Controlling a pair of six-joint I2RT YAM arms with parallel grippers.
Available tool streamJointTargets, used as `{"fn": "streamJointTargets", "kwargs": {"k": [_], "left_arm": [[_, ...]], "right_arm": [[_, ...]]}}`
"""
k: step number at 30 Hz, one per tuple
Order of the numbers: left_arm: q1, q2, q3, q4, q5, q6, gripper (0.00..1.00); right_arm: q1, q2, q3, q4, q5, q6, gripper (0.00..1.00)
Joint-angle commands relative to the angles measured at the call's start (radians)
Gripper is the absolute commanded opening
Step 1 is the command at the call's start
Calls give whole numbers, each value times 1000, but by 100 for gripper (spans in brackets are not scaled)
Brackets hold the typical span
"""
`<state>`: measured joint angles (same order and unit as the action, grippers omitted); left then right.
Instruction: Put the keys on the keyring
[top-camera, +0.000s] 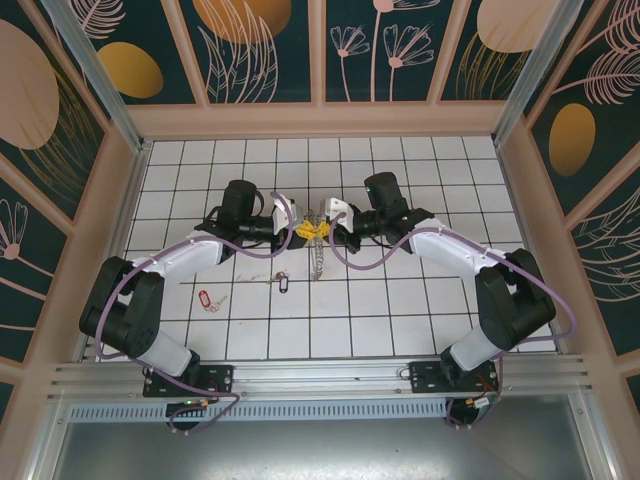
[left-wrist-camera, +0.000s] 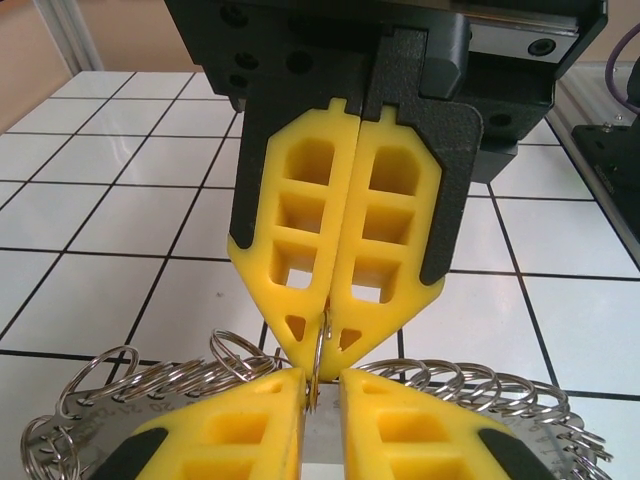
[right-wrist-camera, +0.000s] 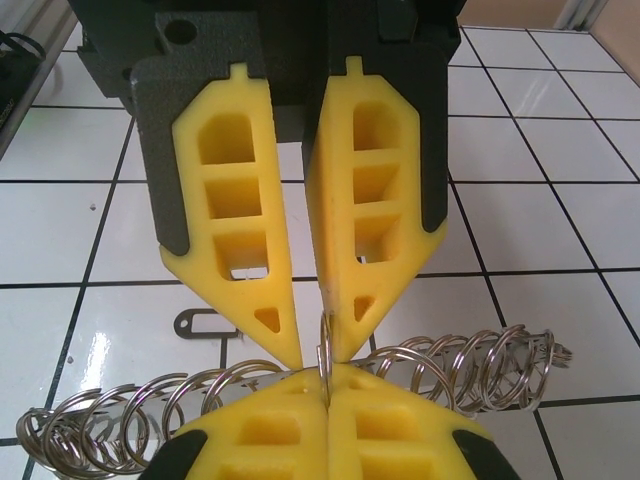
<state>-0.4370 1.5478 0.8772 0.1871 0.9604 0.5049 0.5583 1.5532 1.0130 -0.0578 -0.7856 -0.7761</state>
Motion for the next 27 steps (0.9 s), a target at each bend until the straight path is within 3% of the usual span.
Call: {"fn": "streamJointTargets", "kwargs": {"k": [1, 4, 8, 12, 17, 21, 27], "left_arm": [[-8, -5, 1, 70, 51, -14, 15], [-9, 0, 5, 64, 47, -14, 14], [-8, 3, 6, 60, 43, -13, 0], [-8, 1, 10, 33, 24, 4, 0], [-6, -16, -11, 72, 3, -18, 0], [13, -28, -40, 180, 15, -101, 0], [69, -38, -74, 362, 20, -255, 0]], "right_arm": [[19, 11, 37, 27, -34, -2, 0], [23, 9, 36, 34, -31, 0, 0], [25, 10, 45, 25, -32, -1, 0], [25, 0, 43, 39, -38, 8, 0], [15, -23, 20, 47, -4, 8, 13], [-4, -72, -27, 61, 31, 7, 22], [-5, -206, -144, 216, 77, 119, 26]]}}
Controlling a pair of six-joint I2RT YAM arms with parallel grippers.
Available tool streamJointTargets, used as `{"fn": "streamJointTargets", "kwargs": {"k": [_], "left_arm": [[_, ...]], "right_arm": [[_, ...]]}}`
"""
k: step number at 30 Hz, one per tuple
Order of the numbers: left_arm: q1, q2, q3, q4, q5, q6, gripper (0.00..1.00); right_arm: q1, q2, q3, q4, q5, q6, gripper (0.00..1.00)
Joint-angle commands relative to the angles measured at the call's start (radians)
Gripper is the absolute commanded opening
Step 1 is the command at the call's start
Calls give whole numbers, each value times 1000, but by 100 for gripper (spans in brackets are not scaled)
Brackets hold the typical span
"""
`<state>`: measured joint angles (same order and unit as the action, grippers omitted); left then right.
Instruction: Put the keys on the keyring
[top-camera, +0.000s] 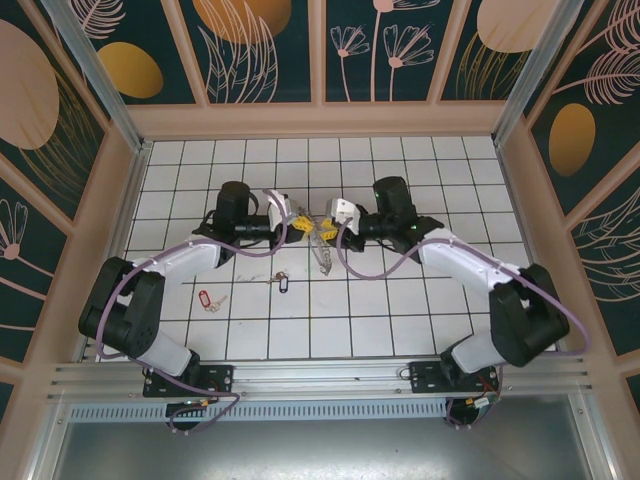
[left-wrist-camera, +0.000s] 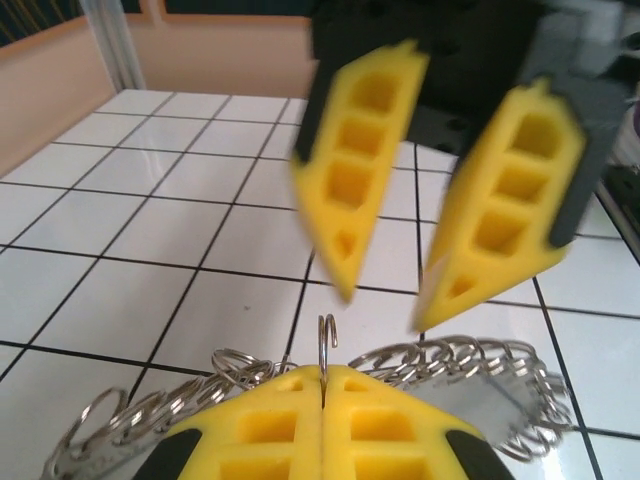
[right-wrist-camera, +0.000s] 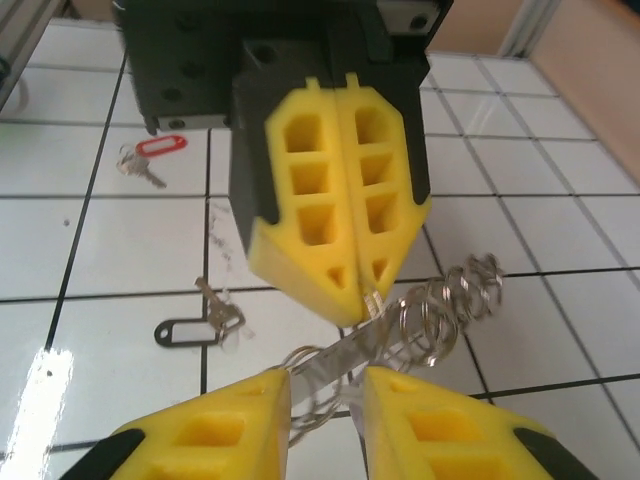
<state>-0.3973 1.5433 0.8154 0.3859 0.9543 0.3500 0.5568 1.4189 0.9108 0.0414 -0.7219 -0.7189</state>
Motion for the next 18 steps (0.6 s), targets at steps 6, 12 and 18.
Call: {"fn": "streamJointTargets", "kwargs": {"k": [6, 12, 18], "left_arm": [[83, -17, -32, 357, -35, -246, 0], [104, 15, -51, 507, -172, -352, 0], [113, 32, -41, 539, -283, -390, 0]], "right_arm": [[1, -135, -125, 173, 33, 123, 23], [126, -74, -149, 172, 75, 103, 19], [226, 69, -129, 218, 110, 87, 18]]}}
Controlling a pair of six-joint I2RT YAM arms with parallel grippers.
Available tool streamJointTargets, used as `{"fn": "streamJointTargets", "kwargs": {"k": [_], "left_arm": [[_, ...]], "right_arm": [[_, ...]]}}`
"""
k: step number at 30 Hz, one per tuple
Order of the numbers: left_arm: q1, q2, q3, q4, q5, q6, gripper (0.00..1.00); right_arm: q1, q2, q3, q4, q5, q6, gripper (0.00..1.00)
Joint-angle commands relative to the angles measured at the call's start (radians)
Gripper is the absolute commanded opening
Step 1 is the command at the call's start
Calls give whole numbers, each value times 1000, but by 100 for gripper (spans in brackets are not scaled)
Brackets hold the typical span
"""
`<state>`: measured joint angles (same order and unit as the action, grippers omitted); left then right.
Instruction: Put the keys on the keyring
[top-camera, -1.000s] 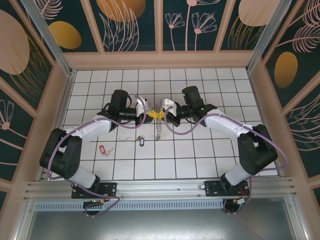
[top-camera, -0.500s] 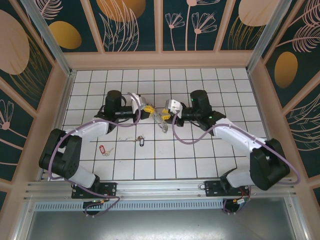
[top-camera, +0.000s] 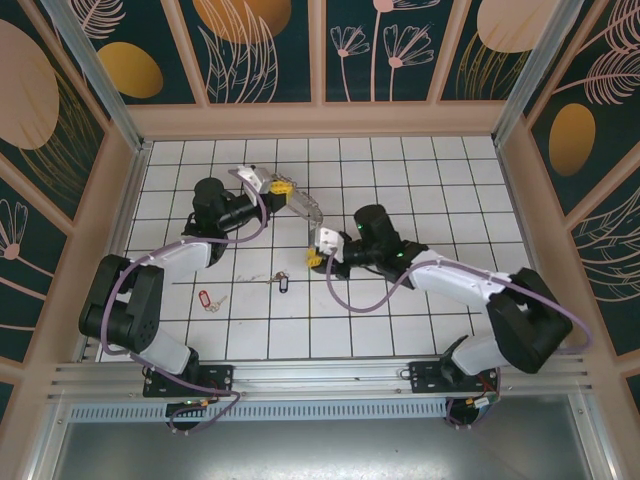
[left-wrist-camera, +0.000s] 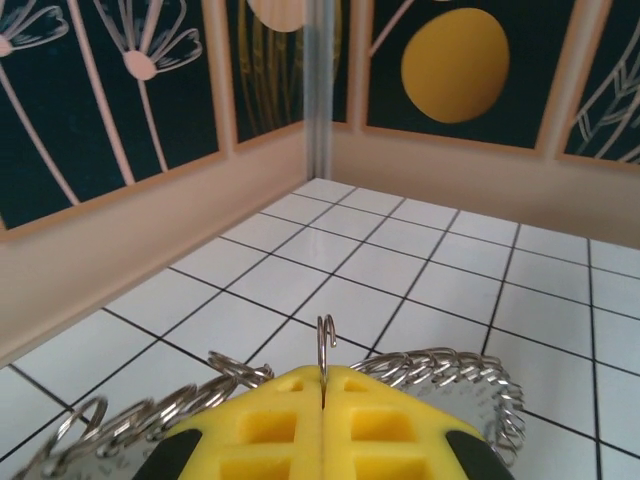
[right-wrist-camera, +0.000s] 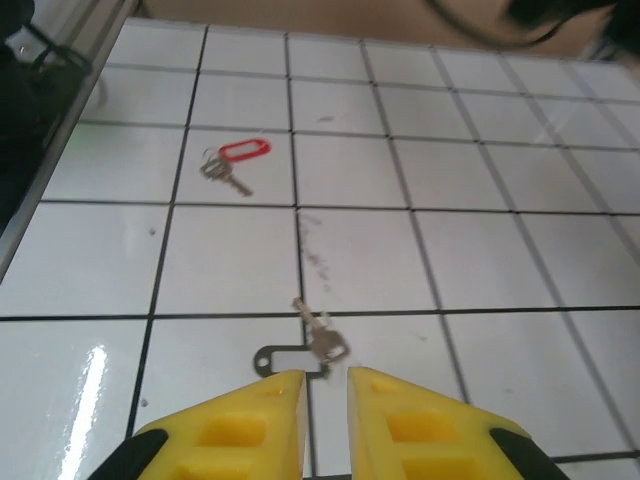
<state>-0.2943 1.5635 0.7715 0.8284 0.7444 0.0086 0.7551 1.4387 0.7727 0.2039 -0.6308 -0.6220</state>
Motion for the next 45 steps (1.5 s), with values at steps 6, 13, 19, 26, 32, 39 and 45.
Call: {"fn": "streamJointTargets", "kwargs": {"k": [6, 13, 19, 26, 32, 39, 45], "left_arm": [[16, 29, 16, 95, -115, -47, 0], [16, 24, 30, 45, -144, -4, 0], [17, 14, 26, 19, -148, 22, 0], [17, -3, 28, -15, -142, 51, 0], [16, -3, 32, -26, -130, 56, 0], [16, -2, 38, -35, -119, 57, 0], [17, 1, 44, -43, -115, 60, 0]], "right_arm": [[78, 224, 78, 53, 56, -26, 21], [84, 373, 161, 38, 74, 3, 24], [84, 459, 202, 39, 72, 37, 28], [81, 515, 240, 32, 81, 48, 30], [78, 543, 246, 52, 91, 68, 30], [69, 567, 255, 65, 76, 84, 21], [64, 571, 260, 66, 79, 92, 18]]}}
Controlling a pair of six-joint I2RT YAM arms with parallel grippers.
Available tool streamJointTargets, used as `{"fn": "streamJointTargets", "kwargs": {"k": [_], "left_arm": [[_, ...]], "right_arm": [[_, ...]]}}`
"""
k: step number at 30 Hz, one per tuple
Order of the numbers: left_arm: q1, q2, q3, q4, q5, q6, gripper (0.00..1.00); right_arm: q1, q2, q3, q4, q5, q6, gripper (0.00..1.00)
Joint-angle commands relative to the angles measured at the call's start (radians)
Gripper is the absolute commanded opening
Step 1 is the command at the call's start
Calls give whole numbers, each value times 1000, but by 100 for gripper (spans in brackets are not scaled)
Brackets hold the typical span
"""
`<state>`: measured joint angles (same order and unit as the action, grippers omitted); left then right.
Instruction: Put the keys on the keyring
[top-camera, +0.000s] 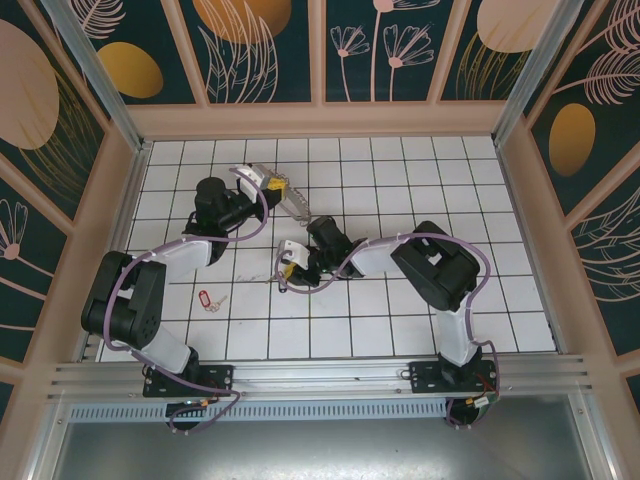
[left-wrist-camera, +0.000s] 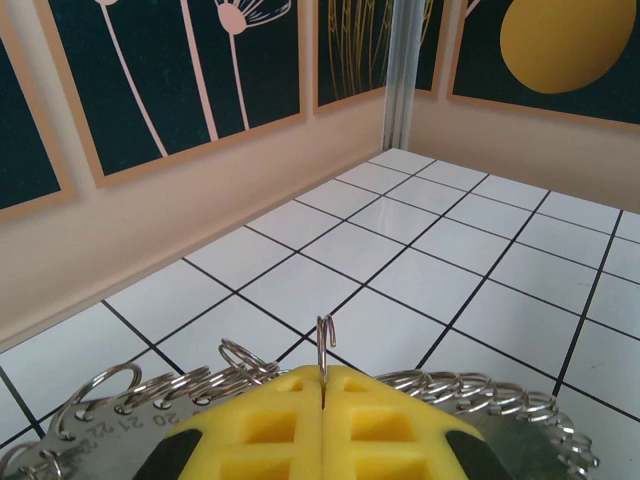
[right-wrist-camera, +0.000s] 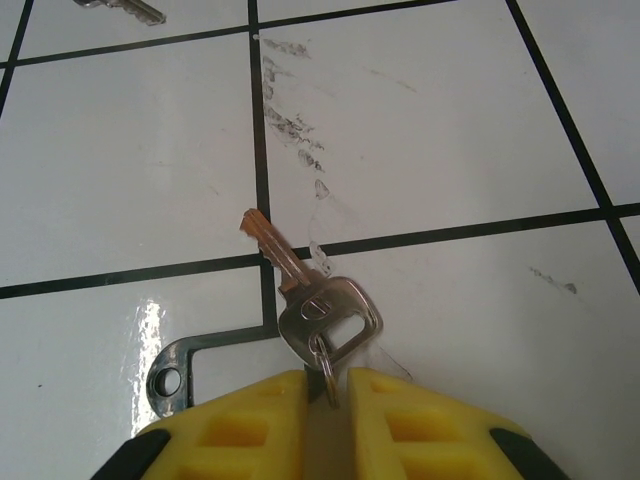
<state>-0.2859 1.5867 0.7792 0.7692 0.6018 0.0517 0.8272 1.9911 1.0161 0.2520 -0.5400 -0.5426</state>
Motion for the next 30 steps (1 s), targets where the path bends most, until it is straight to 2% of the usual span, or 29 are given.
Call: {"fn": "streamJointTargets", "kwargs": {"k": [1, 8, 13, 19, 30], "left_arm": [[7, -22, 37, 15, 28, 17, 0], [7, -19, 43, 10, 36, 17, 0], [7, -19, 42, 6, 36, 19, 0], [8, -21, 44, 5, 36, 17, 0], [7, -15, 49, 1, 38, 16, 0]], "right_arm": [[-8, 17, 16, 21, -12, 13, 18], [-10, 28, 21, 34, -22, 20, 15], [-9, 31, 26, 23, -35, 3, 19], [-10, 36, 35, 18, -46, -6, 16], [-10, 53, 53, 7, -56, -12, 18]]}}
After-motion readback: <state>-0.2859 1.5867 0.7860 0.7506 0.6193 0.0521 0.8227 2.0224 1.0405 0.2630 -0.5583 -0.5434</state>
